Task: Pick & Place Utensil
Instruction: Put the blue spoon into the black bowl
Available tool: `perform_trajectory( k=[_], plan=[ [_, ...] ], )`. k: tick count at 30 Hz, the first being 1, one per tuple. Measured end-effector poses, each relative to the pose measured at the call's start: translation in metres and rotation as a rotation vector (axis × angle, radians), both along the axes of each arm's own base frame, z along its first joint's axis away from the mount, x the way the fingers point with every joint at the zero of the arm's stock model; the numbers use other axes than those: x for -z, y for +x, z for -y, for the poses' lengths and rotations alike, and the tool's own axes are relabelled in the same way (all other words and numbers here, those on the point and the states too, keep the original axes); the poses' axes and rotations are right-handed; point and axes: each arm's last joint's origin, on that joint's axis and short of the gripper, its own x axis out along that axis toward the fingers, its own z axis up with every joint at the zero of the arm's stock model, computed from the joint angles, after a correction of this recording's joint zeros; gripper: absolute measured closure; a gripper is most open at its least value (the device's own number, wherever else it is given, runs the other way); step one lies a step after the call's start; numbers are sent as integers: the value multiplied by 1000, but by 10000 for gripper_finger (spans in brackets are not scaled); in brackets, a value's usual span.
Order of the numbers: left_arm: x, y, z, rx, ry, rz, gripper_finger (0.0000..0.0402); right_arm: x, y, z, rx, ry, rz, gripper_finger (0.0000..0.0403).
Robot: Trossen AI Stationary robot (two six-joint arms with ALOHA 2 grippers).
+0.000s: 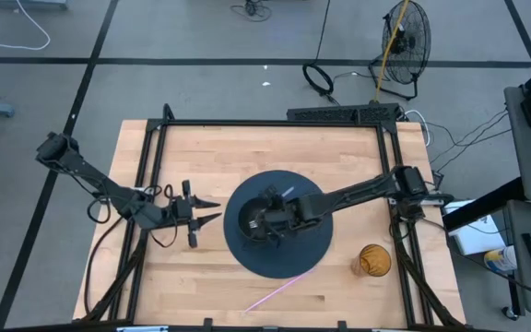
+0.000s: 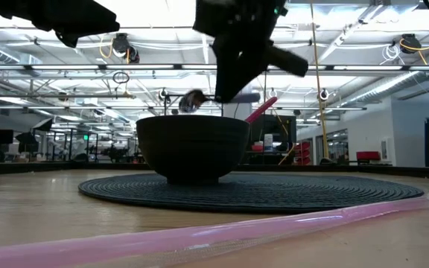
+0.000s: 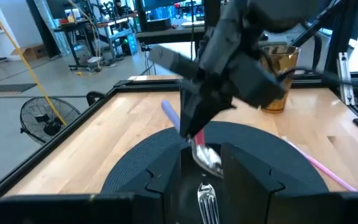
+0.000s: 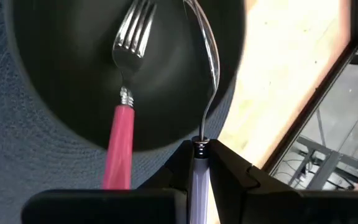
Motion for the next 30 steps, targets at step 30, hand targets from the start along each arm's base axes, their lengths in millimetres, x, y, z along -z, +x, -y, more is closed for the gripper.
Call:
perform_trajectory(
  k=[30],
  plan=[
    [2,-1,1,6,5,-16,279,14,3,-9,-36,11,-43,372]
  ],
)
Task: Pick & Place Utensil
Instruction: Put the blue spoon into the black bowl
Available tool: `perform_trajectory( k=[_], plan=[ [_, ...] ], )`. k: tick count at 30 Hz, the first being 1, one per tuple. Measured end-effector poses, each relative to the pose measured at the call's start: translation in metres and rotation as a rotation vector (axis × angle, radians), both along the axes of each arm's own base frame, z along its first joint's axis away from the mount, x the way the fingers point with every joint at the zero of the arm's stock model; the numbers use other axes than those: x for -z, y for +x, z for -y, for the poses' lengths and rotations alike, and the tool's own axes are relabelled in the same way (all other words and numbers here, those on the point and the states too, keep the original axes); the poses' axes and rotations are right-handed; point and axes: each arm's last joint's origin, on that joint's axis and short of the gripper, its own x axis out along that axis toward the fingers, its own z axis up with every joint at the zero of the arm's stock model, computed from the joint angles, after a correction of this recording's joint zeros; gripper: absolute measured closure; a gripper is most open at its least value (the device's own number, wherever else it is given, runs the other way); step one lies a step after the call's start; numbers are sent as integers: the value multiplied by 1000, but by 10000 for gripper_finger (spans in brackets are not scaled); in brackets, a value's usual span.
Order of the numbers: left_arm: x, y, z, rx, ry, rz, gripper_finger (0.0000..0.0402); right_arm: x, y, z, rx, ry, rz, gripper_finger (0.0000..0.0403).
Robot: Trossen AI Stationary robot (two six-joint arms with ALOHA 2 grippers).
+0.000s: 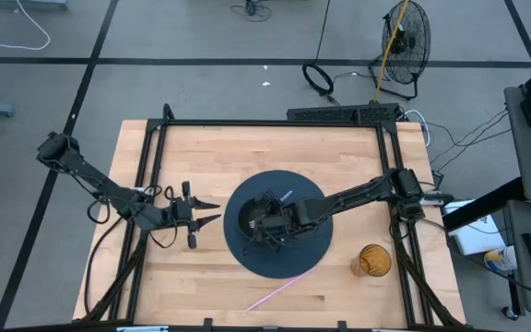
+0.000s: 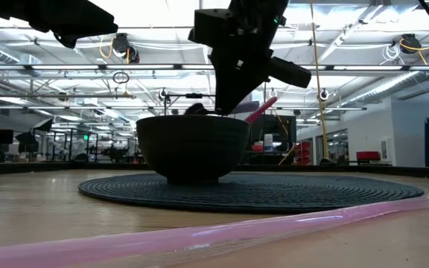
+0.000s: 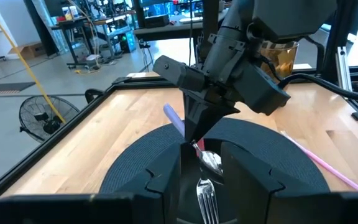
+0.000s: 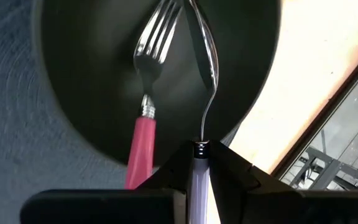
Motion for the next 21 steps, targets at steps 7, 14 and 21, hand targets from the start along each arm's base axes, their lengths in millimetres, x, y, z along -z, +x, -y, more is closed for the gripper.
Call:
perform_trajectory(
  k=[7,14,21],
  plan=[
    [0,0,0,0,-3,1,279,0,0,0,21,12,10,371],
    [0,0,0,0,-2,0,279,0,0,0,24,13,11,371],
    [1,0,0,0,1,-6,279,1,0,-1,6,70,-3,371]
  ],
)
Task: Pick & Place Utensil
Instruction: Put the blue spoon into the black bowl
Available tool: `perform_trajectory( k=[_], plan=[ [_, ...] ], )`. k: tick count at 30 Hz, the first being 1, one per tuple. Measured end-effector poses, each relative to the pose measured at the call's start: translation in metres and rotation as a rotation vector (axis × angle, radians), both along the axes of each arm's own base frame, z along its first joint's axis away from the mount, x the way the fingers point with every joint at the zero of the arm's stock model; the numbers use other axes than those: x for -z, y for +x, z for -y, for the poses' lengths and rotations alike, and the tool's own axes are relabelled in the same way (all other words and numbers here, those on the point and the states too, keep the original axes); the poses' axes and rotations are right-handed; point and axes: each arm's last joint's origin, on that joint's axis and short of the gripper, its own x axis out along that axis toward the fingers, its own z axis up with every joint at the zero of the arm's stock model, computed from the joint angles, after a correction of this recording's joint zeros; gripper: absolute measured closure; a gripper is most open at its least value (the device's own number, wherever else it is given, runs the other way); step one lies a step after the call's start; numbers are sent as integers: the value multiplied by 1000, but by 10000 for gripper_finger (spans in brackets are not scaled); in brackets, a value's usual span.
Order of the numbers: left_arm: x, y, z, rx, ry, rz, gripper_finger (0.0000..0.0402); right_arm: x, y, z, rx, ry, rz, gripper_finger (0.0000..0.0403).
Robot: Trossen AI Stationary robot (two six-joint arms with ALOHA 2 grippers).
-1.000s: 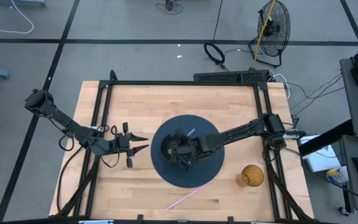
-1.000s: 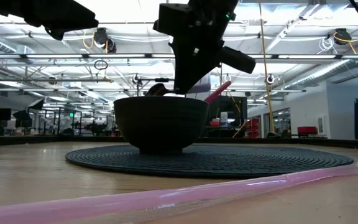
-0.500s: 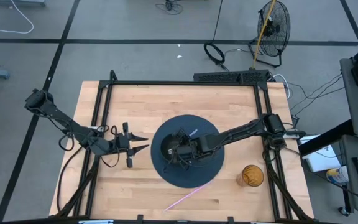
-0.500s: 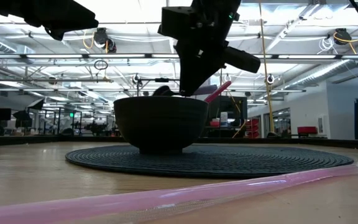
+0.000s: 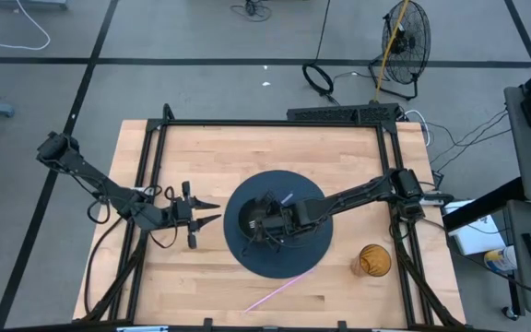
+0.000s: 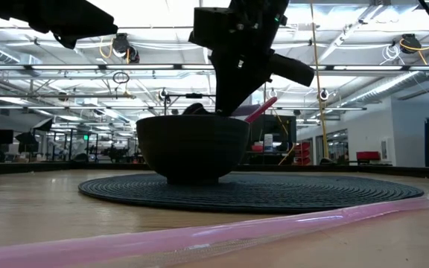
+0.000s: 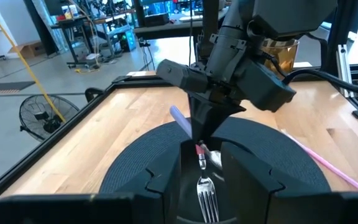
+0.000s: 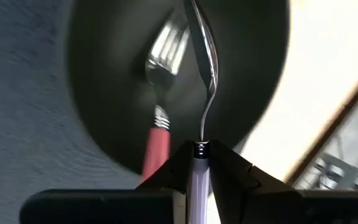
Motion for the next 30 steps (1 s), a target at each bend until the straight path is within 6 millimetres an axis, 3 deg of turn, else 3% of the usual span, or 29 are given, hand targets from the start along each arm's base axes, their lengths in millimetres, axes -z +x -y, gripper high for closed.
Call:
perform_trajectory(
  k=[30],
  plan=[
    [2,0,0,-2,-9,-12,279,1,-1,-1,9,76,-13,370]
  ],
)
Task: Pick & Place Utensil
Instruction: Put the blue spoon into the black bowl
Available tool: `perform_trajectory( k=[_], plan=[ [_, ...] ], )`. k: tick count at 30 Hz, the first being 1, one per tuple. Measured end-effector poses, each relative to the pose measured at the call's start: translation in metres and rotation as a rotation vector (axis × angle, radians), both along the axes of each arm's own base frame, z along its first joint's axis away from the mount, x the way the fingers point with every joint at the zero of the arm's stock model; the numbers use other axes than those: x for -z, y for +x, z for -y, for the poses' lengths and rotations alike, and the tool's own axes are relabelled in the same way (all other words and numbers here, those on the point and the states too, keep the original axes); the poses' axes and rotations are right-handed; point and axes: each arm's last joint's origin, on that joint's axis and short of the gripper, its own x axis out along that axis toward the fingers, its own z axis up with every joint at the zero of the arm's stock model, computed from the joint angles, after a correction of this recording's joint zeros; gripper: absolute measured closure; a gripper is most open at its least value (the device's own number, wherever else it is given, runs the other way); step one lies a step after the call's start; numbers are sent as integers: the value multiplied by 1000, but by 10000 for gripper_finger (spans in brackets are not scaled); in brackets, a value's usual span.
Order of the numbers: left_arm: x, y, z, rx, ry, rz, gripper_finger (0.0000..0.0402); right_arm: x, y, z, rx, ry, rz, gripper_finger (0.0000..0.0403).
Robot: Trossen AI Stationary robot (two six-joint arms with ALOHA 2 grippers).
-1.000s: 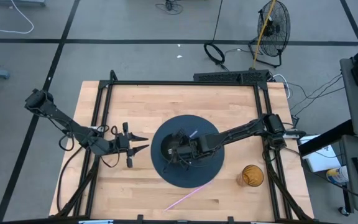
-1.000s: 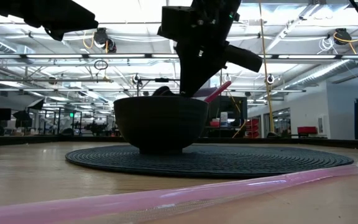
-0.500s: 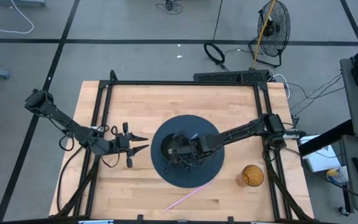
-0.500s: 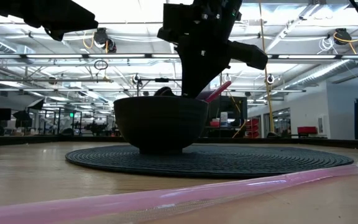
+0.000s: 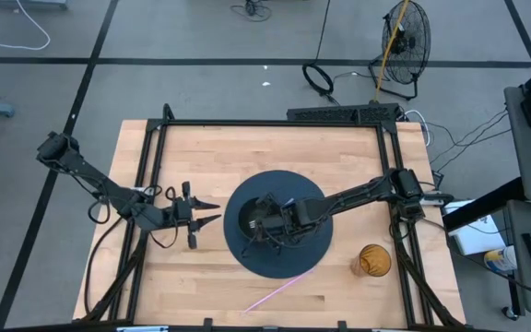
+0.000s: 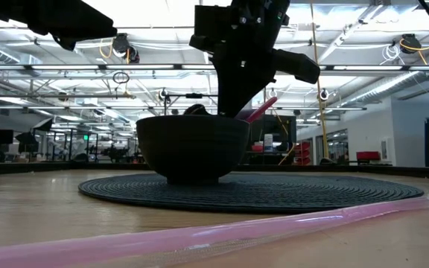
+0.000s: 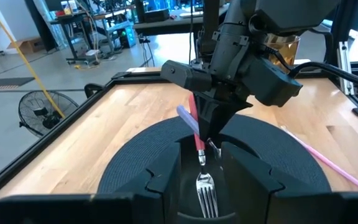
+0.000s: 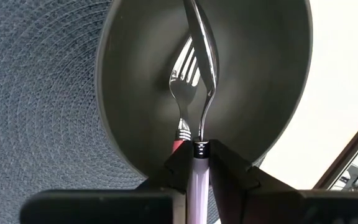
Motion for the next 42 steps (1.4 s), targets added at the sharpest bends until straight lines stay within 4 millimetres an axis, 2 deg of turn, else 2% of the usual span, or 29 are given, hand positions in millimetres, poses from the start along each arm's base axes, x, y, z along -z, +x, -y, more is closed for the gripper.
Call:
perform_trajectory(
  k=[4,9,13,19,34,42],
  plan=[
    [0,0,0,-1,-2,-1,279,0,0,0,2,-8,1,361],
    [0,0,0,-1,-3,-1,279,1,-2,3,23,-99,-9,356],
    [0,0,0,0,0,0,279,8,-3,4,26,-147,-54,366],
    [0,0,0,-9,3,1,279,30,4,0,6,-203,-90,367],
    [0,0,-1,-17,11,-2,279,27,7,-1,-35,-226,-70,362],
    [0,0,-1,-18,10,-2,279,27,7,-7,-61,-229,-57,326]
  ],
)
